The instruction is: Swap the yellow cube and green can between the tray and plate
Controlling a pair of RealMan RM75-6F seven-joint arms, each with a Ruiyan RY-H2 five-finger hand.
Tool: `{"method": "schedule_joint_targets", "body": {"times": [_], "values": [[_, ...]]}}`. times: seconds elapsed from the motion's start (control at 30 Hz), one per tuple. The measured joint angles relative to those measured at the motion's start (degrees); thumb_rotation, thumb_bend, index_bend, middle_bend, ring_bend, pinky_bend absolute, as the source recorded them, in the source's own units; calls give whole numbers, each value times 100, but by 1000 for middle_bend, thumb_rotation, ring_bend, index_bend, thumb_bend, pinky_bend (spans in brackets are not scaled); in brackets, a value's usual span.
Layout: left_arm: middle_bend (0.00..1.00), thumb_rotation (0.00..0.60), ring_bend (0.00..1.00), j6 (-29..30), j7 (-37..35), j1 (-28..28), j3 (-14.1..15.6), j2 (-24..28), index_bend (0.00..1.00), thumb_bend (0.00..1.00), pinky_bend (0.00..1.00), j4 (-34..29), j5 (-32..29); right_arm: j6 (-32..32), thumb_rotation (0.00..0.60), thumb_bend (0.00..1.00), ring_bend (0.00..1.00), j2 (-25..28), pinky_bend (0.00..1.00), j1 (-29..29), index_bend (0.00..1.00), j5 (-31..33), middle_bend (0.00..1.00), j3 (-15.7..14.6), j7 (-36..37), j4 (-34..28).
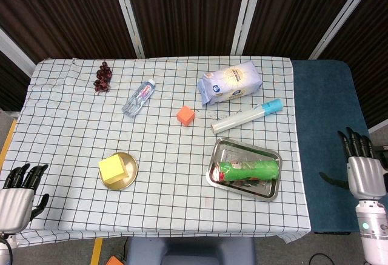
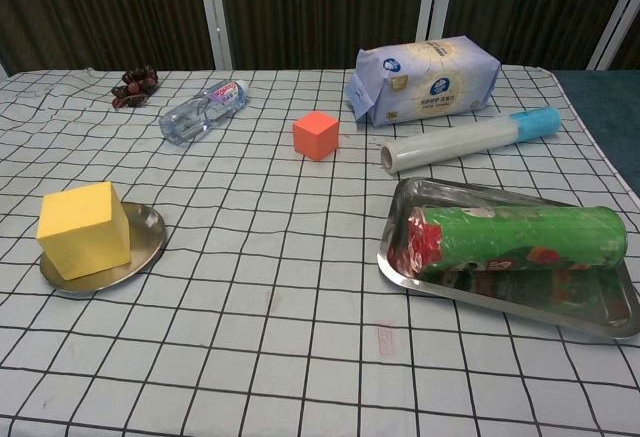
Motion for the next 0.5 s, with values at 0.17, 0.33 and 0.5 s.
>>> {"method": "schedule_joint_targets", "body": {"times": [0.17,0.33,0.5], "values": [[188,600,129,-89,-126,-25,-39,3,153,363,182,54,-82,182,600,48,0,-89,0,-213,0,-230,0,74,37,67],[188,600,129,-97,-182,-41,-46,9,154,364,182,79,-48,134,600,48,0,-98,0,-284,0,-269,0,107,-87,13],[188,600,129,-107,-174,-39,-46,8,154,364,182,71,-46,74,600,48,0,-93,0,-330,0,-252,0,194,-132,-33]]}}
